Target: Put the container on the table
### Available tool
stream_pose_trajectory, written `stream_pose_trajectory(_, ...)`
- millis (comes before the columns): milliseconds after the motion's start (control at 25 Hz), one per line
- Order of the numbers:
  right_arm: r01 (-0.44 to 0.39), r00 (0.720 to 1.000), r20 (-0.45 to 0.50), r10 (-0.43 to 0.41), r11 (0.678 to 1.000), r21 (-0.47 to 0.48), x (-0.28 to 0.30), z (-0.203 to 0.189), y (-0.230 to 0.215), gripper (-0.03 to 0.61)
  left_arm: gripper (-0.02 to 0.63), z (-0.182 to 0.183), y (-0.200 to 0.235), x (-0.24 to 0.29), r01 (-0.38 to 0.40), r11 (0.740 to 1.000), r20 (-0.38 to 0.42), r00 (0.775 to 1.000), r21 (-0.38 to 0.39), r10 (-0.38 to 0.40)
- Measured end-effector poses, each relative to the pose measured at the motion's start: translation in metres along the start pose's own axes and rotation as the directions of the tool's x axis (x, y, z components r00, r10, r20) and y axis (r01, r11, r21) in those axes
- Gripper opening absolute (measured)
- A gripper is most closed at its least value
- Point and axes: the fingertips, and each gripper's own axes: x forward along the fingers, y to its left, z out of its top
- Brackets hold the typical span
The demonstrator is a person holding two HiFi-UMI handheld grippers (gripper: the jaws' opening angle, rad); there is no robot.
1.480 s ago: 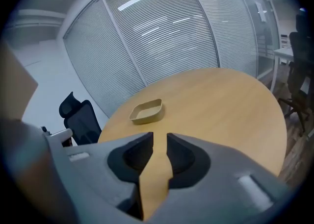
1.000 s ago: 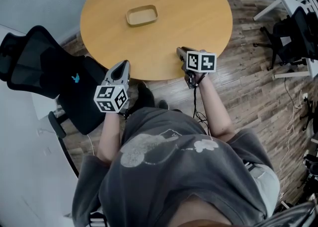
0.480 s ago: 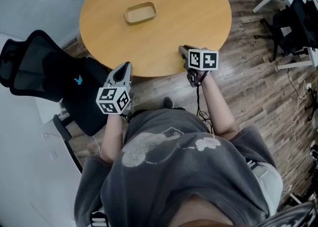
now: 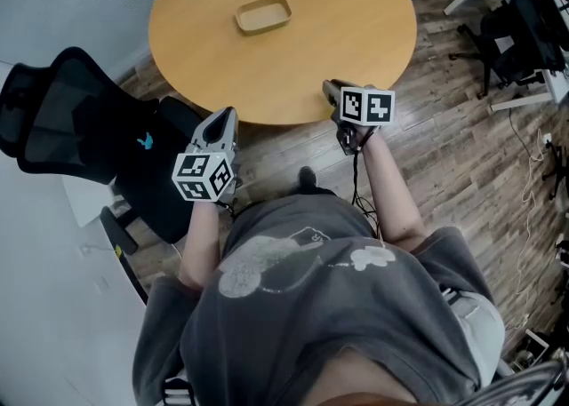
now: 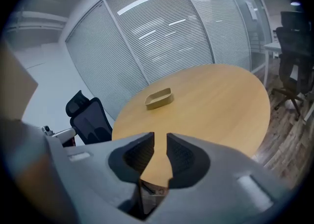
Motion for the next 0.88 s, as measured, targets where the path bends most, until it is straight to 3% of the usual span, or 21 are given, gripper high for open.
stream_pose_trajectory(280,0.046,0.998,0.04,-0.048,0.998,0.045,-0.012,-0.023,0.033,0.072,0.0,-0.006,0.016,-0.036,0.046,0.999,0.016,0.999,0.003,-0.046)
stream_pose_trajectory(320,0.058,0.997,0.043,-0.06,0.997,0.043,-0.014,-0.026,0.038,0.063,-0.002,-0.008,0.018,-0.042,0.052,0.999,0.015,0.999,0.007,-0.052)
stream_pose_trajectory(360,0.073,0.996,0.045,-0.075,0.996,0.041,-0.016,-0.03,0.043,0.004,-0.002,-0.009,0.02,-0.048,0.058,0.998,0.014,0.998,0.01,-0.058)
stream_pose_trajectory(520,0.116,0.991,0.054,-0.118,0.992,0.047,-0.023,-0.046,0.061,0.002,-0.002,-0.015,0.029,-0.07,0.083,0.997,0.016,0.996,0.011,-0.083)
stream_pose_trajectory(880,0.115,0.99,0.078,-0.119,0.992,0.06,-0.037,-0.083,0.116,0.0,-0.001,-0.022,0.045,-0.12,0.128,0.991,0.031,0.991,0.028,-0.129)
